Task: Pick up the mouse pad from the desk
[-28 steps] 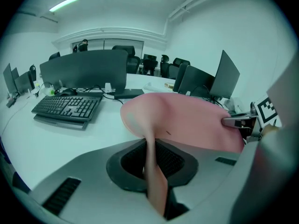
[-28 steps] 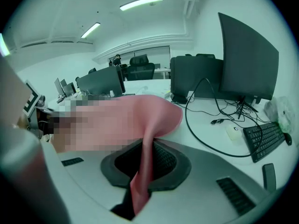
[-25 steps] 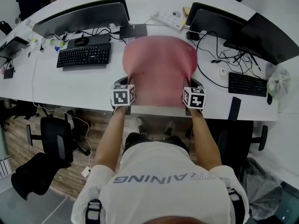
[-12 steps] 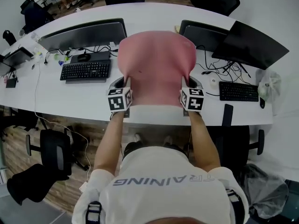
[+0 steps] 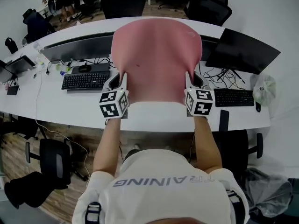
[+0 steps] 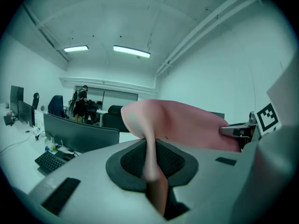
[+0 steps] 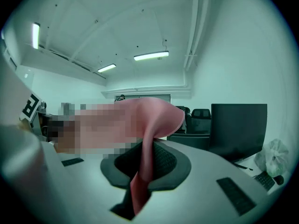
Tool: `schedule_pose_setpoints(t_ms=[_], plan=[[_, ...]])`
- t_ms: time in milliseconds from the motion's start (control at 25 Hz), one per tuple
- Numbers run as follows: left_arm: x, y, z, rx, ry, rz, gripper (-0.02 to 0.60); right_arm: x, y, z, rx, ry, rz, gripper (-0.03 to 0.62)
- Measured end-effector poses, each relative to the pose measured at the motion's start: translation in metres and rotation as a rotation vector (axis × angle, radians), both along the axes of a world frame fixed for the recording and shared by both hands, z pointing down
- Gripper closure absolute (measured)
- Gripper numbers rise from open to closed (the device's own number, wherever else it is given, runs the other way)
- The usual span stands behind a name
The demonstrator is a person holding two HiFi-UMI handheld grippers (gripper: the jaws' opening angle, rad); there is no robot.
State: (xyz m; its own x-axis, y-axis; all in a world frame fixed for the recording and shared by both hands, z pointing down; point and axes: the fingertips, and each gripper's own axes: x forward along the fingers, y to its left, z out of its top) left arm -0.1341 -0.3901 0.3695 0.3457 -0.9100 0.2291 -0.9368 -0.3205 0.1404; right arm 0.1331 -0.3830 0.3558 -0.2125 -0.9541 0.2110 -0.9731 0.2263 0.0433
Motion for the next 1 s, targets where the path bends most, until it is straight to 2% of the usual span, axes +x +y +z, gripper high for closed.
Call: schedule_pose_setpoints(t_ms=[360,520,680,1000], plan=[[0.001,0.013,-0.091,0.194,0.059,0.028,0.505,-0.002,0.019,-0.096,0.201,0.002,-0.014,0.536],[0.001,0.018,-0.114,0.257,0.047,0.028,0.505,-0.001,0.027,-0.122,0.262,0.003,-0.013,0.537],[-0.002,0.02,-0.123,0.287,0.025,0.019,0.505,-0.004,0.029,-0.13,0.291,0.015,-0.008,0.537],[-0.005,0.022,-0.123,0.292,0.037,0.026,0.505,-0.008,0.03,-0.128,0.289,0.02,-0.005,0.537]])
